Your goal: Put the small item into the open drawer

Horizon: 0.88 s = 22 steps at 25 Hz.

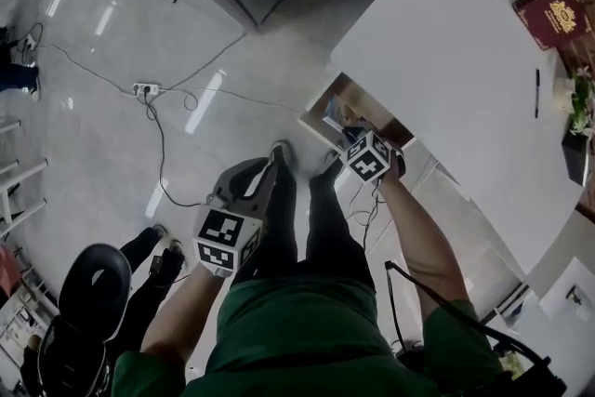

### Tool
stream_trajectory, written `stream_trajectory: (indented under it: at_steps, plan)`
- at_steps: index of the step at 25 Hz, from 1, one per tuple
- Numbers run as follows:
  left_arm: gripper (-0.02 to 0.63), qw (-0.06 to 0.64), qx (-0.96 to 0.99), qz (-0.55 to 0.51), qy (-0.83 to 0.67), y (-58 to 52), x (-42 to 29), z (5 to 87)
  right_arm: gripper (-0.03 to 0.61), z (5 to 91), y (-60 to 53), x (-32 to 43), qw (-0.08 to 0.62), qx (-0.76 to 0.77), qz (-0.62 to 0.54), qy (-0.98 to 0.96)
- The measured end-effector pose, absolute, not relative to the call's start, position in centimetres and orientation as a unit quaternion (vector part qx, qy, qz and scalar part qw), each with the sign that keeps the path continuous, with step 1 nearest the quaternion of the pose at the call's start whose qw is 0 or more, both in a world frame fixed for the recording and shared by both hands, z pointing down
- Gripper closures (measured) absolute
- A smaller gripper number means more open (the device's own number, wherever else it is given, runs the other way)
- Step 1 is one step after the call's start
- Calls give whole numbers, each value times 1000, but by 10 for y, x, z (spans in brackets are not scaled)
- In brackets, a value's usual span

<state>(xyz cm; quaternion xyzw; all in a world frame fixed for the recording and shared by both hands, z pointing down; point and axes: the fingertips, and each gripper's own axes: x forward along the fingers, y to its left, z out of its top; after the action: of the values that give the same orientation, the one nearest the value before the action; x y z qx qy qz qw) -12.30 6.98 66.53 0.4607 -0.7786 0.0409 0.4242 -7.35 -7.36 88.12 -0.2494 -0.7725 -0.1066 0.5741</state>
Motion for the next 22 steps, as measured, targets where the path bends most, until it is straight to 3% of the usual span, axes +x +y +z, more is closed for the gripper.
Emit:
stream_trajectory:
  at_steps: [19, 22]
  plan:
    - [578, 455, 431, 32, -779, 96, -116, 708, 554, 954, -64, -90, 595, -243, -96, -760]
    - [578, 457, 434, 31, -776, 93, -111, 709, 480, 947, -59, -90, 582, -239, -81, -773]
